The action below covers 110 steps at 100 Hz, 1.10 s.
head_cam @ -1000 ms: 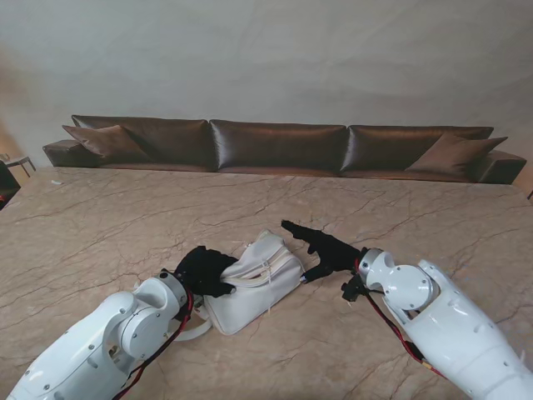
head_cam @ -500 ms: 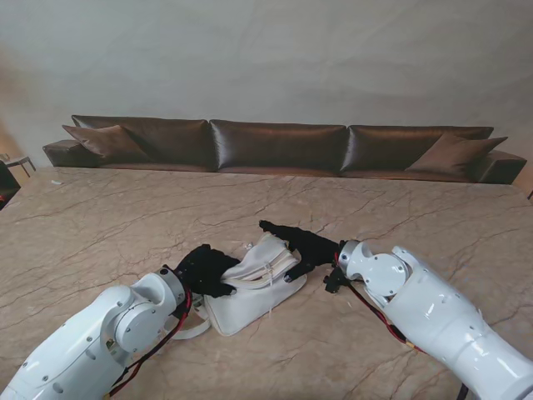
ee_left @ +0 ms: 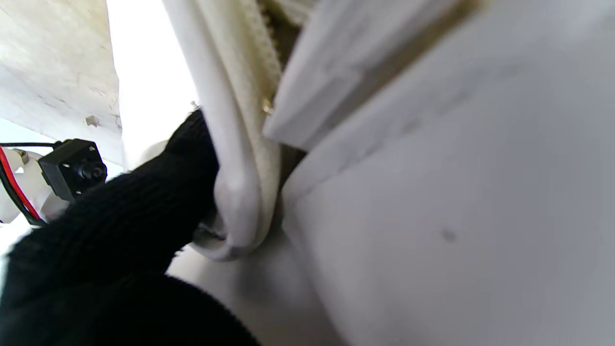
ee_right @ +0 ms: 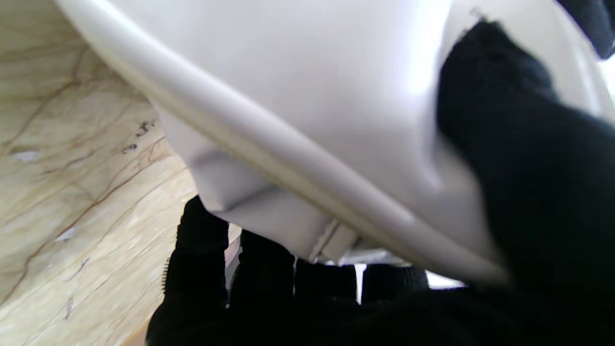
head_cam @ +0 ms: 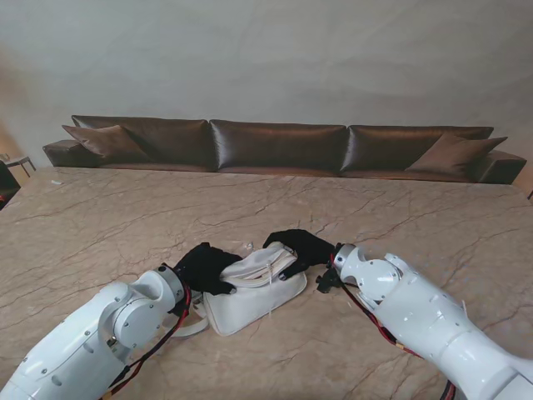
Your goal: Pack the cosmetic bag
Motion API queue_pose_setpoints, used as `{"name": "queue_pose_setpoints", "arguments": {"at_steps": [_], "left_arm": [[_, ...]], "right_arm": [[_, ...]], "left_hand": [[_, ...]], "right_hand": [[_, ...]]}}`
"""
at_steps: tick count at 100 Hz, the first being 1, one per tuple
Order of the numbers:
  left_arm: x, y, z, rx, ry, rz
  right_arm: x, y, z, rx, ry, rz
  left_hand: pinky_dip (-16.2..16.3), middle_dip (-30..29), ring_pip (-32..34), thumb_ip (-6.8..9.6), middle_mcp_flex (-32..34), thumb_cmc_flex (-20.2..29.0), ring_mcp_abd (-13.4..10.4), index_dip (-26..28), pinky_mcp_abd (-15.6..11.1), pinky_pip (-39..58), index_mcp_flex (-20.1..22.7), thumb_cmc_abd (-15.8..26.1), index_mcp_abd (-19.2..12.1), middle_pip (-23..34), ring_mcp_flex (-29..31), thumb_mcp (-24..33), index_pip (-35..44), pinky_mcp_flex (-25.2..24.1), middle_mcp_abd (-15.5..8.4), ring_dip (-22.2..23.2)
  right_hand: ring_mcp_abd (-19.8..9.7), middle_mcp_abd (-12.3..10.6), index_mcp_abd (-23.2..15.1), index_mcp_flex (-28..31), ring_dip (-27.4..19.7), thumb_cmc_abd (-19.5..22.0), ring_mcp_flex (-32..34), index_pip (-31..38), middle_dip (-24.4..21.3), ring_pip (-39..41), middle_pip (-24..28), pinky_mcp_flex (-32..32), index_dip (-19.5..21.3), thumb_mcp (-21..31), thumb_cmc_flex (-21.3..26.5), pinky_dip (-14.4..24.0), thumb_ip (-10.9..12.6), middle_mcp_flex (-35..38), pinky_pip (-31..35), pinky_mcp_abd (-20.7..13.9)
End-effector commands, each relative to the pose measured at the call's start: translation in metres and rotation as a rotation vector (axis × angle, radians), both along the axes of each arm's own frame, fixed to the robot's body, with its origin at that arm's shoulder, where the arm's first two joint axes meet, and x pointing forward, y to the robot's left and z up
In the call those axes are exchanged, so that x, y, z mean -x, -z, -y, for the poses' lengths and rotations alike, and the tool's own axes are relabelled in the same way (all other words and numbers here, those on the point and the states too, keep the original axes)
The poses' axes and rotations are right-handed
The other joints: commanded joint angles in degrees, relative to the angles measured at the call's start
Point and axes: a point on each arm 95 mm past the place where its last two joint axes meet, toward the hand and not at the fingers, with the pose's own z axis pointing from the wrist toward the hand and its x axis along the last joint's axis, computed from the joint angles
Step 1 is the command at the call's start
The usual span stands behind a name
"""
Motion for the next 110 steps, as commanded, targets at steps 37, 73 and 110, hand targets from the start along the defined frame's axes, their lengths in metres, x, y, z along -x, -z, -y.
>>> {"name": "queue_pose_setpoints", "arguments": {"at_steps": [37,73,110], "left_arm": [[0.013,-0.053,-0.028,0.298,-0.115,0.133],[0.025,-0.059,0.01,0.122,0.187,0.357],[0.011,-0.043,0.042,0.012,0.312,0.481]], "right_arm": [[0.016,0.019,-0.012,-0.03,0.034,-0.041],[0.016,0.014,-0.015,-0.04,0.033,-0.056],[0.018,0.015,-0.013,-0.05,0.041,-0.065]], "left_hand": [[-3.6,-29.7,-21.9,16.83,-27.7,-19.4,-1.3,-16.9,-0.3,-20.6,-6.8,13.7,-4.2,-3.8,-21.7,6.3,-25.0,-12.6,-0.7,-18.0],[-8.7,-31.3,-21.4,13.42,-31.5,0.3,-4.6,-17.7,-7.0,-21.7,-4.6,4.9,-13.7,-2.7,-32.0,15.1,-22.7,-16.3,-3.6,-20.7],[-8.8,-30.1,-17.4,12.53,-33.1,-5.9,-4.8,-16.0,-7.4,-19.9,-6.7,4.8,-14.3,0.0,-32.5,15.9,-19.2,-16.2,-4.4,-19.8]], "right_hand": [[2.5,-1.6,-9.8,13.1,5.6,13.6,11.5,7.6,0.0,10.2,1.1,3.6,1.5,9.0,9.9,3.7,1.5,14.0,5.6,1.7],[2.8,-1.2,-8.8,13.2,6.2,15.1,11.3,6.9,0.1,10.8,1.6,3.4,-0.2,7.8,10.1,4.1,1.2,13.9,5.9,1.9],[3.0,-1.0,-7.9,13.2,6.4,15.9,11.5,6.5,-0.1,10.9,1.6,3.5,-3.4,6.9,9.4,4.3,1.0,14.2,5.7,2.2]]}}
